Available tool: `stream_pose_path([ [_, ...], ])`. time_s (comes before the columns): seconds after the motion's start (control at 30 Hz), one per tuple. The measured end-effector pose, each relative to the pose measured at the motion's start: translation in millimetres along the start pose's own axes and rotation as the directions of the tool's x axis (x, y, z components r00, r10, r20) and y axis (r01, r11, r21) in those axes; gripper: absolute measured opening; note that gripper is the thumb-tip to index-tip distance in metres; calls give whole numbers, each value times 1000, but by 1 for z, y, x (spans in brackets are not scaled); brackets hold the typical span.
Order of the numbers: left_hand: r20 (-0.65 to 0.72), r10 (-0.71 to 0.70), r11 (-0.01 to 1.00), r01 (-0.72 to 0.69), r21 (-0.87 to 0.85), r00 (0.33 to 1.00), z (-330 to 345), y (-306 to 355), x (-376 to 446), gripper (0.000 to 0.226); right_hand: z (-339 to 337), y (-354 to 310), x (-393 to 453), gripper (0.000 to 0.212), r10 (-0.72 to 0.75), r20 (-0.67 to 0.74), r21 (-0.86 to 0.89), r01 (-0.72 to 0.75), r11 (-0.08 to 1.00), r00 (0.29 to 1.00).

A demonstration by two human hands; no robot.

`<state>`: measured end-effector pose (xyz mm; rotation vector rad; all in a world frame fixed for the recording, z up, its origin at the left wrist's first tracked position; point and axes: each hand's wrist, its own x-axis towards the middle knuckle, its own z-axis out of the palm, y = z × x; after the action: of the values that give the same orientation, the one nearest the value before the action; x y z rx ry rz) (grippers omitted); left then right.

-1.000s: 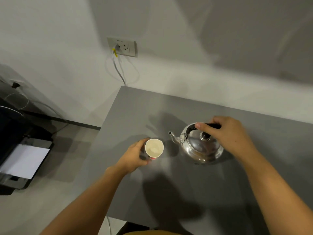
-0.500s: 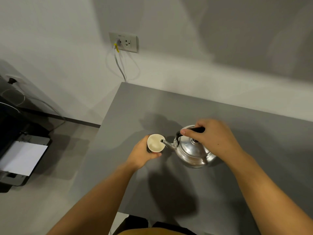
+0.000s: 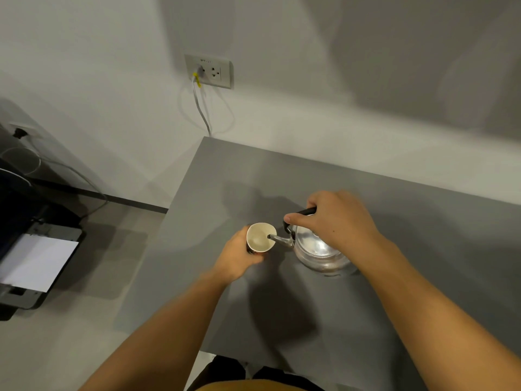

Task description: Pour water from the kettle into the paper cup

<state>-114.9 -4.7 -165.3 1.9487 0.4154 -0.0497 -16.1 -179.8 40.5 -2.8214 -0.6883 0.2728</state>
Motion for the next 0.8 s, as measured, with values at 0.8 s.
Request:
stream_pose_path([
  [0.8,0,-6,999,6,-31,1000,0,1,3,64,-2,-35,17,57,-55,19,-205,58,977,998],
])
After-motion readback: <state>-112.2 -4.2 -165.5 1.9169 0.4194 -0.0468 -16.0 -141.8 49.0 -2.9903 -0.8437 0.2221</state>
